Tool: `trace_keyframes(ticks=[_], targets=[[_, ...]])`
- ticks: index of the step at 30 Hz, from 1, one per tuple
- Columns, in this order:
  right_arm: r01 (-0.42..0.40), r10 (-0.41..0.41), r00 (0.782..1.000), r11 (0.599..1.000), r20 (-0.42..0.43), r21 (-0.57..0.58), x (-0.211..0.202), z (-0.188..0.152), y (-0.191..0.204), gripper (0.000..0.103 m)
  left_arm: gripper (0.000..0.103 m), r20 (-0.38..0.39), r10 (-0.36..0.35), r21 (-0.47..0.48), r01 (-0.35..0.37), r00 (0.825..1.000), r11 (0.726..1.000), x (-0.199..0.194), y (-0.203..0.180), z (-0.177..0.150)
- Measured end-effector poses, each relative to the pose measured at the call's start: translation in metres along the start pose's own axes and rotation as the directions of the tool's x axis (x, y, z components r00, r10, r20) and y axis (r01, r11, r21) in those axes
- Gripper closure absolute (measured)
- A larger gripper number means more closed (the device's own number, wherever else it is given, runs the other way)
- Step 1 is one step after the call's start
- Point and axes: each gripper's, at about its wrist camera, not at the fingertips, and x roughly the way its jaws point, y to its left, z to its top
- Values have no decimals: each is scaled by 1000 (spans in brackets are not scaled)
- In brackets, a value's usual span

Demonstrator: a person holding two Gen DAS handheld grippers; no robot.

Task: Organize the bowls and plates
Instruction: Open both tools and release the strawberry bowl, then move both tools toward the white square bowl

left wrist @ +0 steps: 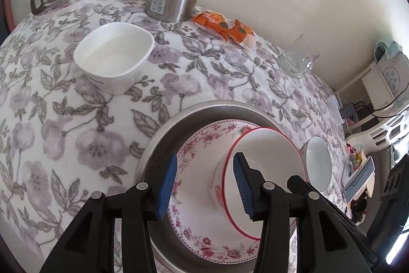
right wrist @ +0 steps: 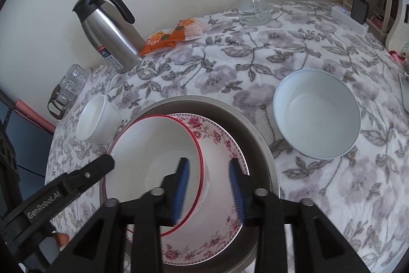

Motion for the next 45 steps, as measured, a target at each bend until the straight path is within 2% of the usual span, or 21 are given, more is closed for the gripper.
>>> trace_keyframes(ticks=[2,3,5,6,9,15,16,17,18,29,37,45], targets=[[11,-11,1000,1000,4,-5,0,0,0,46,54,5,7,-7,-7,1000,1000,-1,1,1],[15,-15,1000,1000,4,-5,0,0,0,45,48,6,11,-12,-11,1000,1000,-1,2,1],[31,-31,999,1000,7,-1,1,0,-1,35,33,8,29,-23,-28,1000,999,-1,4,1],[42,-42,999,999,7,-2,1,0,-2,33,30,15,43,-27,-42,999,999,-2,6,1],[68,-67,998,998,6,-6,2,0,-4,30,27,40,100,-32,-99,994,995,-6,9,2],[73,-73,997,997,14,-4,2,0,-7,9,25,66,155,-50,-152,986,987,-8,15,4],[74,-74,997,997,17,-6,2,0,-7,3,24,70,166,-50,-163,984,985,-8,16,4],[75,-74,997,997,22,-8,2,0,-6,0,13,73,178,-51,-174,981,983,-8,17,4],[75,-75,997,997,26,-9,2,0,-6,0,7,78,188,-55,-184,979,981,-9,18,4],[74,-67,992,996,109,-57,-10,1,16,0,6,147,302,-164,-278,942,947,-28,46,9],[54,-34,985,992,168,-116,-23,0,43,0,6,162,417,-239,-374,895,896,-50,69,12],[18,17,983,982,183,-188,-26,-8,82,0,6,147,439,-326,-376,886,867,-66,94,11]])
